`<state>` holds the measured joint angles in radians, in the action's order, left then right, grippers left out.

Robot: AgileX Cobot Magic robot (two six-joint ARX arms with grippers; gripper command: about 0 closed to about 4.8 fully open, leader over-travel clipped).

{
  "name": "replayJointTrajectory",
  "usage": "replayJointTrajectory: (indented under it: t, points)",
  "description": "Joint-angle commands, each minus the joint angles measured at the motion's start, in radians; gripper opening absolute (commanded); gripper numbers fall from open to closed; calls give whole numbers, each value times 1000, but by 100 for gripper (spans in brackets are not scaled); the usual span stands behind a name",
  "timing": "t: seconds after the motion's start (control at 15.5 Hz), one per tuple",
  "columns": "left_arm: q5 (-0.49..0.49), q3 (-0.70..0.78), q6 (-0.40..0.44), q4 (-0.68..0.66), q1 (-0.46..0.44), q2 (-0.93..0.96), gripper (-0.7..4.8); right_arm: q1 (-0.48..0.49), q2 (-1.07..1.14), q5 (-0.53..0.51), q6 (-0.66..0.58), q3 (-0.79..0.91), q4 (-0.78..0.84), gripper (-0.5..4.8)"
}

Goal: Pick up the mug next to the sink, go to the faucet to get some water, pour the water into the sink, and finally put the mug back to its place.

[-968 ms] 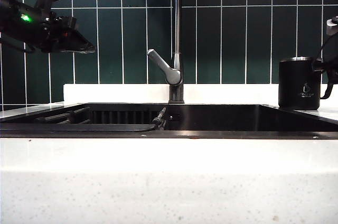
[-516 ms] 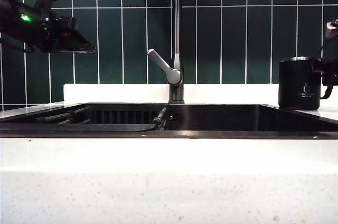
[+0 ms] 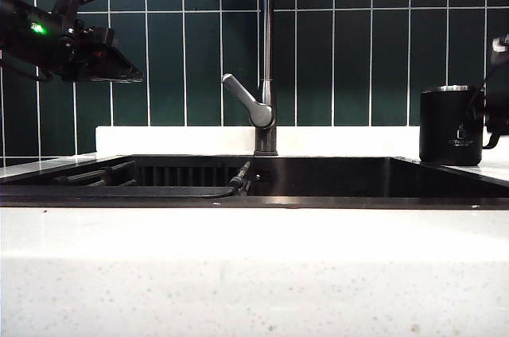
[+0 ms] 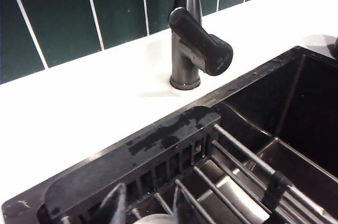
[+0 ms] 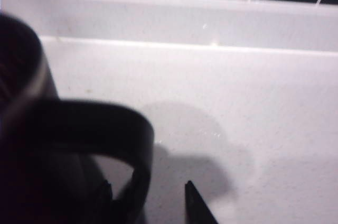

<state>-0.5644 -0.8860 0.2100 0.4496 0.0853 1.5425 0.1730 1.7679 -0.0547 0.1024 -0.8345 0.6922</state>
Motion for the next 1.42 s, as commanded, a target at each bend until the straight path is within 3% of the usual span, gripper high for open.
replayJointTrajectory:
  t: [0.06, 0.45, 0.65, 0.77, 0.9, 0.97, 1.1, 1.42]
  points:
    - [0, -3, 26, -23, 1, -2, 117, 6, 10, -34, 3, -8, 53, 189]
    - [0, -3, 26, -26, 1, -1, 117, 11, 10, -37, 3, -13, 128, 185]
    - [0, -3, 26, -26, 1, 1, 117, 11, 10, -38, 3, -15, 128, 85]
    - [-1, -3, 26, -26, 1, 2, 117, 11, 10, -38, 3, -15, 129, 53]
    - [-6, -3, 26, -14, 2, 2, 117, 11, 10, -42, 3, -15, 137, 51]
    - [-35, -3, 24, 3, 2, 2, 117, 10, 10, -58, 3, -15, 145, 17]
    - [-69, -4, 18, 22, 2, 2, 116, 8, 9, -60, 3, -16, 146, -1]
    - [-69, -4, 18, 18, 2, 2, 116, 3, -3, -87, -26, -16, 143, -1]
